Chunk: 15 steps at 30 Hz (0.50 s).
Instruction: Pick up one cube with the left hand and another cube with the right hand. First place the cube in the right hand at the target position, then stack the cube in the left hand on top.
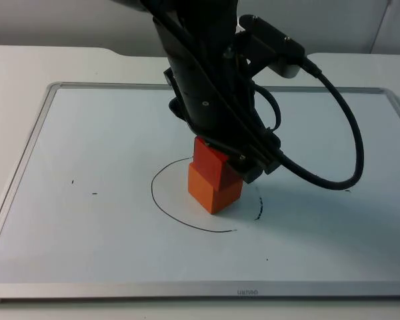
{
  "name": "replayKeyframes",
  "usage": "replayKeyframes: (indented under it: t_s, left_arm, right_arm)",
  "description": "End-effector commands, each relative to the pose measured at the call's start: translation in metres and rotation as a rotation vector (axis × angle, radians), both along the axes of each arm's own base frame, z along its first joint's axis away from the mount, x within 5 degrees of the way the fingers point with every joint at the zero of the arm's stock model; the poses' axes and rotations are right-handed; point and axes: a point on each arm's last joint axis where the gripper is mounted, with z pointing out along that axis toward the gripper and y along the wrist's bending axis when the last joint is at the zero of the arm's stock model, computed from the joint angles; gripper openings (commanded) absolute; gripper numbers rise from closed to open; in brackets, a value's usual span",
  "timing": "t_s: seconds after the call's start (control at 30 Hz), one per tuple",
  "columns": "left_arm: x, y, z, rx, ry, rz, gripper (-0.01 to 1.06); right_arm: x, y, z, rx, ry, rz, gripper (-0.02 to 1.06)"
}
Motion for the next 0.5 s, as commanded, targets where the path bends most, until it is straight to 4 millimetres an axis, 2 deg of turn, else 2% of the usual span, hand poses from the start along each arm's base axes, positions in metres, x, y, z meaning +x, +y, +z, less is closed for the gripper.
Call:
replayKeyframes:
  t_s: [0.0, 0.13, 0.2, 0.23, 0.37, 0.4, 0.47]
  left_arm:
    - [0.001, -0.003, 0.004, -0.014, -0.013, 0.001, 0.79]
    - [0.0, -0.002, 0.006, -0.012, -0.011, 0.002, 0.79]
    - [-0.002, 0.0, 0.021, -0.025, -0.028, 0.001, 0.79]
    - [-0.002, 0.0, 0.021, -0.025, -0.028, 0.001, 0.79]
    - [-0.01, 0.007, 0.062, -0.066, -0.074, -0.001, 0.79]
    - [-0.01, 0.007, 0.062, -0.066, -0.074, -0.001, 0.79]
    - [-0.017, 0.011, 0.091, -0.12, -0.112, 0.012, 0.79]
  right_arm:
    - [0.0, 0.0, -0.001, -0.009, -0.005, 0.005, 0.99]
    - [0.0, 0.0, -0.001, -0.013, -0.007, 0.007, 0.99]
    - [0.0, 0.0, -0.001, -0.017, -0.01, 0.008, 0.99]
    - [0.0, 0.0, -0.001, -0.017, -0.01, 0.008, 0.99]
    - [0.0, 0.0, -0.001, -0.024, -0.014, 0.011, 0.99]
    - [0.0, 0.0, -0.001, -0.024, -0.014, 0.011, 0.99]
    - [0.0, 0.0, -0.001, -0.032, -0.02, 0.015, 0.99]
